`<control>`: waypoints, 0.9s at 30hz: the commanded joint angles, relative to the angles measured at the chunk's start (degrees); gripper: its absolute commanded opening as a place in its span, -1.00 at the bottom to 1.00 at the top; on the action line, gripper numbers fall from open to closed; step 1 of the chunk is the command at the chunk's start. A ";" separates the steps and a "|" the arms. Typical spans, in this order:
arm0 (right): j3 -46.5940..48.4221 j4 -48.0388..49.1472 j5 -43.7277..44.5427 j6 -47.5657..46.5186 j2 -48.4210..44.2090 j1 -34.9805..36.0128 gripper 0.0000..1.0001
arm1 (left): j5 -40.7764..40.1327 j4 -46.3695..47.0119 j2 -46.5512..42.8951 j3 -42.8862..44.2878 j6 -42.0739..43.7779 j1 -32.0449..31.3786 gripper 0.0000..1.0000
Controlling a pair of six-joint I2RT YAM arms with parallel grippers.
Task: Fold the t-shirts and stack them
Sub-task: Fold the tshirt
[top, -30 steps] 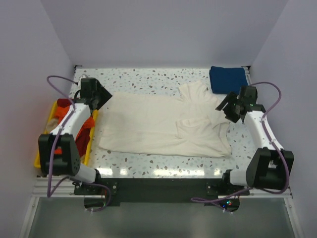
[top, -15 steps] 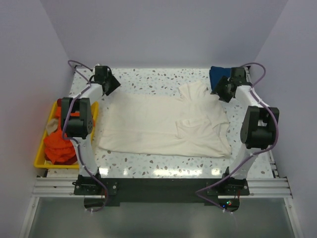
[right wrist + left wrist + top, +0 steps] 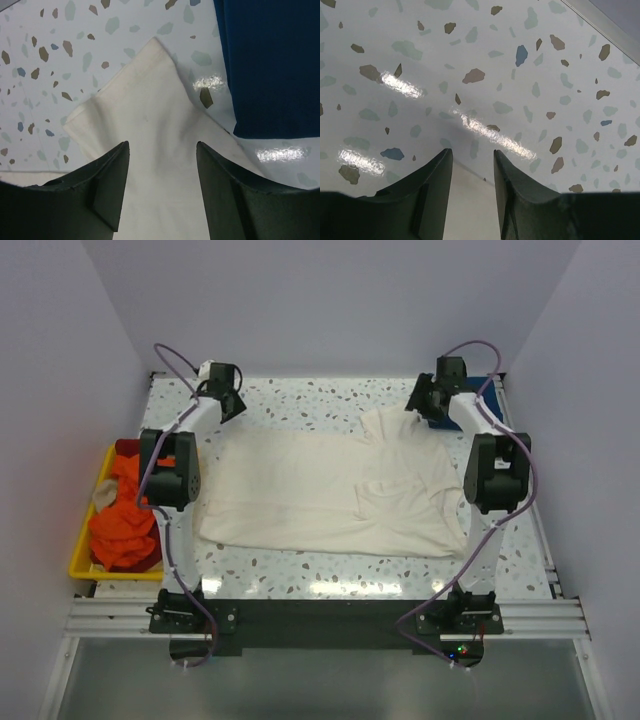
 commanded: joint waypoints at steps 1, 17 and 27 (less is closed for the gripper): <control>4.73 0.97 1.79 -2.19 1.41 -0.31 0.18 | -5.36 -3.94 2.58 4.43 2.51 -1.64 -0.16; 8.17 0.88 -0.14 -2.89 5.01 -0.31 0.18 | -12.83 -10.10 6.63 7.26 1.54 -3.58 -0.22; 13.79 0.44 -2.07 -4.47 10.02 -0.31 0.21 | -13.27 -10.98 8.48 7.26 1.90 -3.66 -0.56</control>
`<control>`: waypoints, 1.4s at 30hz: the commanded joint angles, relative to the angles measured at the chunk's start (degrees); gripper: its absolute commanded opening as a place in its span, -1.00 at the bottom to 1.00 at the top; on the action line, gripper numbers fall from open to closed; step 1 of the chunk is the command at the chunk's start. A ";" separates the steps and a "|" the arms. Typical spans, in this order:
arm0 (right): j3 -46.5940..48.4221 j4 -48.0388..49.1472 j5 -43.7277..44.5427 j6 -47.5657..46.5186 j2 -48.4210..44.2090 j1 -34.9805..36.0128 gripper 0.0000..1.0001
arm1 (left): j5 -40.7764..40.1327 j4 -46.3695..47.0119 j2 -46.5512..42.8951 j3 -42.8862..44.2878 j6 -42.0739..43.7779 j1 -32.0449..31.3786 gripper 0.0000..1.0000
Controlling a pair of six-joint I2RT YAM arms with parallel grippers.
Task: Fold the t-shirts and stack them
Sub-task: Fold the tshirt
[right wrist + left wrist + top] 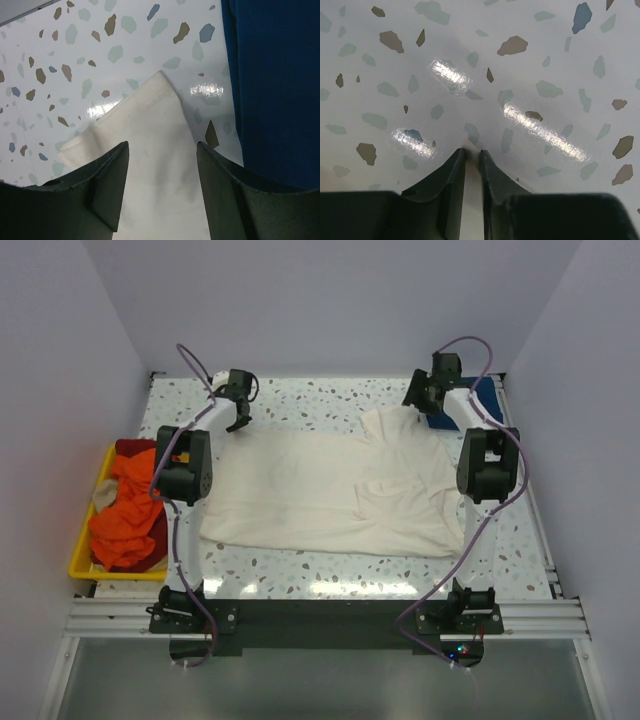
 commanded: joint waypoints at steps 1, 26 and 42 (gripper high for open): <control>4.15 0.44 -1.44 -1.98 2.30 -0.05 0.21 | -0.90 -0.69 1.53 1.27 0.41 0.14 -0.59; 4.42 -1.32 -0.03 -1.19 5.13 0.48 -0.48 | 3.76 5.02 -4.01 -3.92 1.55 0.23 -1.00; 4.34 -3.52 3.75 -3.57 -5.77 0.22 -1.00 | 3.84 5.29 -8.05 -2.86 2.26 1.54 -1.00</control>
